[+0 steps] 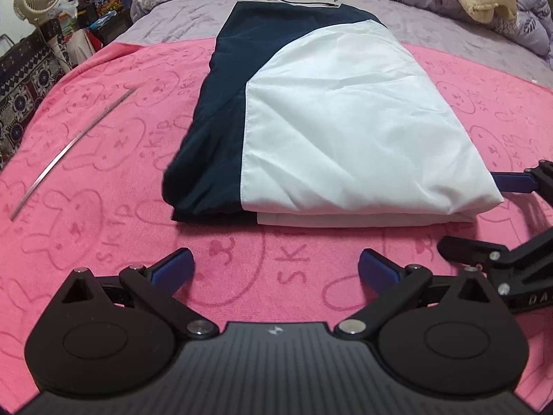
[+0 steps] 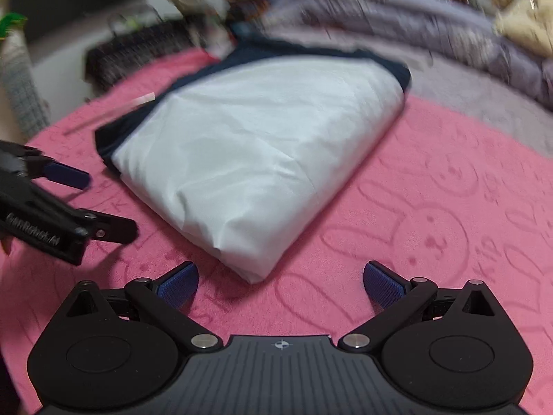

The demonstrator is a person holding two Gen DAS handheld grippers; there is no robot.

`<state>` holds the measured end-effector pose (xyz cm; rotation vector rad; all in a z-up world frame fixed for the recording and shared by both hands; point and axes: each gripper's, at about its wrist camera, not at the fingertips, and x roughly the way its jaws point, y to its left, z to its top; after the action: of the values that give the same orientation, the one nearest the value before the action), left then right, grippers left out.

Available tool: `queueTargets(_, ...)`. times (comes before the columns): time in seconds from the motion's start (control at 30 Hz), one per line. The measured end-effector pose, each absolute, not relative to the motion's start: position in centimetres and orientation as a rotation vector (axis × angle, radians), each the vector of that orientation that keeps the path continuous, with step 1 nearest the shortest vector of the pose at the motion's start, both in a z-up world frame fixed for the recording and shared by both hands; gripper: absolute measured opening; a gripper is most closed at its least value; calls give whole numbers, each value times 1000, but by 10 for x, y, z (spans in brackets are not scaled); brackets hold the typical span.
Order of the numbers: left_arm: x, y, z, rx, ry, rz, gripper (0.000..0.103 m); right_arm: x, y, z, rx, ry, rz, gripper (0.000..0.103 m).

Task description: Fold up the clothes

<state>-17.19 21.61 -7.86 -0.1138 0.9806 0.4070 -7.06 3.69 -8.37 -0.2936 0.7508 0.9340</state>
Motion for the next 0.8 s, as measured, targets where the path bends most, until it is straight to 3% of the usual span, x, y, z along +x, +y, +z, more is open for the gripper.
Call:
queueTargets(0.1, -179, 214, -61, -114, 938, 392, 103, -75, 36, -62, -284, 776, 895, 94)
queueTargets(0.23, -185, 209, -47, -119, 924, 366, 103, -82, 36, -34, -273, 806, 842, 103)
queueTargets(0.8, -190, 200, -38, -118, 992, 334, 103, -119, 32, -34, -471, 808, 850, 103)
